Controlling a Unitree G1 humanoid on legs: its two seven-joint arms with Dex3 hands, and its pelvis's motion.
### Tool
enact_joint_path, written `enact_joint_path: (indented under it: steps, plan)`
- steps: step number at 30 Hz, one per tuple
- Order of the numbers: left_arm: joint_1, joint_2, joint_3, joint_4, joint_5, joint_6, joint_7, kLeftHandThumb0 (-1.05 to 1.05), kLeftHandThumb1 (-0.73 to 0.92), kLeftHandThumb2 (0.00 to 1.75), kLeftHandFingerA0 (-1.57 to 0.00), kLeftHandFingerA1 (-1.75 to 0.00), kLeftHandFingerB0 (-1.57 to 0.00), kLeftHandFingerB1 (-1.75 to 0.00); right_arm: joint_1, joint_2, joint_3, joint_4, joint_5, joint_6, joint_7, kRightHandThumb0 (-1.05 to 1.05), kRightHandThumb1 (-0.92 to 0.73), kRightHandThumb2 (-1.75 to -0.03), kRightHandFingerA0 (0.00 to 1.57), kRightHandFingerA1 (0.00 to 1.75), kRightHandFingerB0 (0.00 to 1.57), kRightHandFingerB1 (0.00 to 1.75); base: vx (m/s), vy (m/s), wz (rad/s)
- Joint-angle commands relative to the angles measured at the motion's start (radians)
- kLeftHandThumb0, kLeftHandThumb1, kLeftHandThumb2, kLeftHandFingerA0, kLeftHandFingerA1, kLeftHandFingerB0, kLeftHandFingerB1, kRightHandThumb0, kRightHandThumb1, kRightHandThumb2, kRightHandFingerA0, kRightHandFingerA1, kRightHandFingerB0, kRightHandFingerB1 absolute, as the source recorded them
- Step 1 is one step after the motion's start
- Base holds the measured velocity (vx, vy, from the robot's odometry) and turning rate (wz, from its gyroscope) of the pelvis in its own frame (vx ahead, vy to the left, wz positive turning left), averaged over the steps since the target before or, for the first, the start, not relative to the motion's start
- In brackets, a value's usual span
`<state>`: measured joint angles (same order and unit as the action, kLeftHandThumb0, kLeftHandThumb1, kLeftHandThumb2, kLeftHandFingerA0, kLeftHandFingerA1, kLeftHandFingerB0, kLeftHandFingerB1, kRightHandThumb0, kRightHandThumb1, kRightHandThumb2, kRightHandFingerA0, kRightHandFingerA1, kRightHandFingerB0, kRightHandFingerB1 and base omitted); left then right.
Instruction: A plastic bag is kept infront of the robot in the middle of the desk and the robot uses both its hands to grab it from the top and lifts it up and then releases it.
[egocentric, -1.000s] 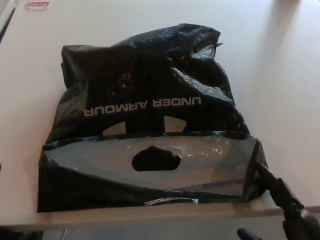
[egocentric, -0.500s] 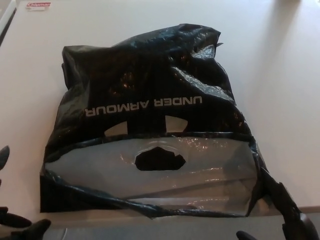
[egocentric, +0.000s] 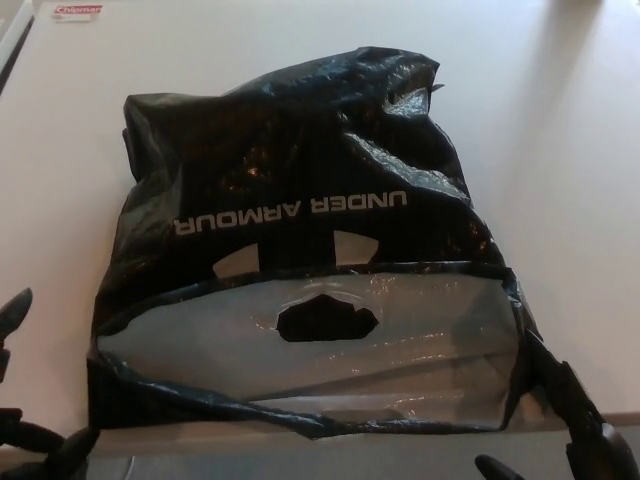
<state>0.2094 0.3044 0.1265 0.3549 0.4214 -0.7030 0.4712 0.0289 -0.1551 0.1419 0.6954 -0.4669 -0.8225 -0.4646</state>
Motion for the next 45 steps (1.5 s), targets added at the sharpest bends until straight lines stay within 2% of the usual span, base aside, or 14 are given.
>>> enact_joint_path:
  steps: [1, 2, 3, 5, 6, 7, 13, 25, 27, 40, 42, 43, 44, 45]
  plan:
    - [-0.028, -0.010, -0.013, 0.059, -0.046, 0.062, -0.060, -0.38, 0.33, 0.60, -0.21, -0.39, -0.08, -0.23, 0.012, -0.009, 0.004, 0.043, 0.003, 0.030, 0.004, -0.49, -0.53, -0.56, 0.24, 0.33, 0.00, 0.22, 0.00, 0.000, 0.00]
    - [-0.033, -0.012, -0.016, 0.073, -0.054, 0.061, -0.067, -0.38, 0.33, 0.60, -0.21, -0.39, -0.08, -0.23, 0.011, -0.009, 0.004, 0.046, 0.005, 0.029, 0.005, -0.49, -0.53, -0.56, 0.24, 0.33, 0.00, 0.22, 0.00, 0.000, 0.00]
    - [-0.040, -0.014, -0.018, 0.091, -0.061, 0.060, -0.074, -0.23, 0.24, 0.80, -0.01, -0.47, -0.01, -0.48, 0.010, -0.009, 0.003, 0.048, 0.009, 0.025, 0.008, -0.48, -0.53, -0.56, 0.24, 0.33, 0.00, 0.22, 0.00, 0.000, 0.00]
    - [-0.064, -0.010, -0.026, 0.160, -0.057, 0.036, -0.067, -0.23, 0.25, 0.80, 0.00, -0.46, 0.00, -0.49, 0.014, -0.009, 0.003, 0.039, 0.010, 0.031, 0.011, -0.49, -0.53, -0.56, 0.24, 0.33, 0.00, 0.22, 0.00, 0.000, 0.00]
    - [-0.079, -0.009, -0.035, 0.200, -0.018, 0.058, -0.036, -0.37, 0.39, 0.52, -0.28, -0.32, 0.00, -0.24, 0.013, -0.013, 0.004, 0.041, 0.004, 0.030, 0.006, -0.48, -0.53, -0.56, 0.25, 0.34, 0.00, 0.22, 0.00, 0.000, 0.00]
    - [-0.084, -0.005, -0.045, 0.211, 0.005, 0.079, -0.028, -0.45, 0.31, 0.68, -0.23, -0.45, 0.00, -0.15, 0.013, -0.014, 0.005, 0.041, -0.001, 0.031, 0.002, -0.48, -0.53, -0.56, 0.25, 0.34, 0.00, 0.22, 0.00, 0.000, 0.00]
    - [-0.121, 0.012, -0.093, 0.307, 0.031, 0.103, -0.026, -0.49, 0.33, 0.68, -0.21, -0.43, 0.00, -0.06, 0.015, -0.003, 0.005, 0.044, 0.029, 0.024, 0.024, -0.47, -0.53, -0.56, 0.24, 0.33, 0.00, 0.23, 0.00, 0.000, 0.00]
    - [-0.119, -0.003, -0.162, 0.258, -0.002, 0.136, -0.092, -0.52, 0.35, 0.68, -0.19, -0.43, 0.00, 0.00, 0.013, 0.004, 0.023, 0.040, 0.015, 0.038, 0.011, -0.45, -0.52, -0.56, 0.24, 0.33, 0.00, 0.22, 0.00, 0.000, 0.00]
    - [-0.118, -0.007, -0.173, 0.241, 0.005, 0.152, -0.090, -0.49, 0.33, 0.69, -0.22, -0.46, 0.00, -0.09, 0.017, 0.005, 0.024, 0.036, 0.018, 0.046, 0.018, -0.43, -0.52, -0.57, 0.22, 0.34, 0.01, 0.19, 0.00, 0.000, 0.00]
    - [0.083, -0.070, -0.282, -0.150, -0.153, 0.293, -0.330, -0.49, 0.34, 0.69, -0.30, -0.54, 0.00, -0.03, 0.011, 0.012, 0.043, 0.057, -0.003, 0.055, -0.014, -0.46, -0.53, -0.57, 0.25, 0.34, 0.03, 0.19, 0.00, 0.000, 0.00]
    - [0.123, -0.091, -0.301, -0.234, -0.231, 0.355, -0.387, -0.47, 0.41, 0.52, -0.38, -0.62, 0.00, -0.10, 0.011, 0.016, 0.044, 0.054, 0.004, 0.060, -0.005, -0.47, -0.53, -0.56, 0.26, 0.33, 0.00, 0.24, 0.00, 0.000, 0.00]
    - [0.131, -0.097, -0.304, -0.262, -0.246, 0.386, -0.401, -0.46, 0.32, 0.70, -0.41, -0.73, -0.01, -0.16, 0.008, 0.016, 0.044, 0.055, 0.007, 0.060, -0.001, -0.47, -0.53, -0.56, 0.25, 0.33, 0.00, 0.24, 0.00, 0.000, 0.00]
    - [0.136, -0.099, -0.313, -0.294, -0.286, 0.421, -0.436, -0.47, 0.45, 0.54, -0.44, -1.32, -0.28, -0.34, 0.004, 0.018, 0.045, 0.056, 0.009, 0.056, 0.002, -0.46, -0.53, -0.56, 0.26, 0.33, 0.00, 0.24, 0.00, 0.000, 0.00]
    - [0.141, -0.099, -0.321, -0.324, -0.328, 0.453, -0.473, -0.47, 0.45, 0.54, -0.44, -1.32, -0.28, -0.34, 0.001, 0.020, 0.046, 0.058, 0.010, 0.049, 0.002, -0.46, -0.53, -0.56, 0.26, 0.33, 0.00, 0.24, 0.00, 0.000, 0.00]
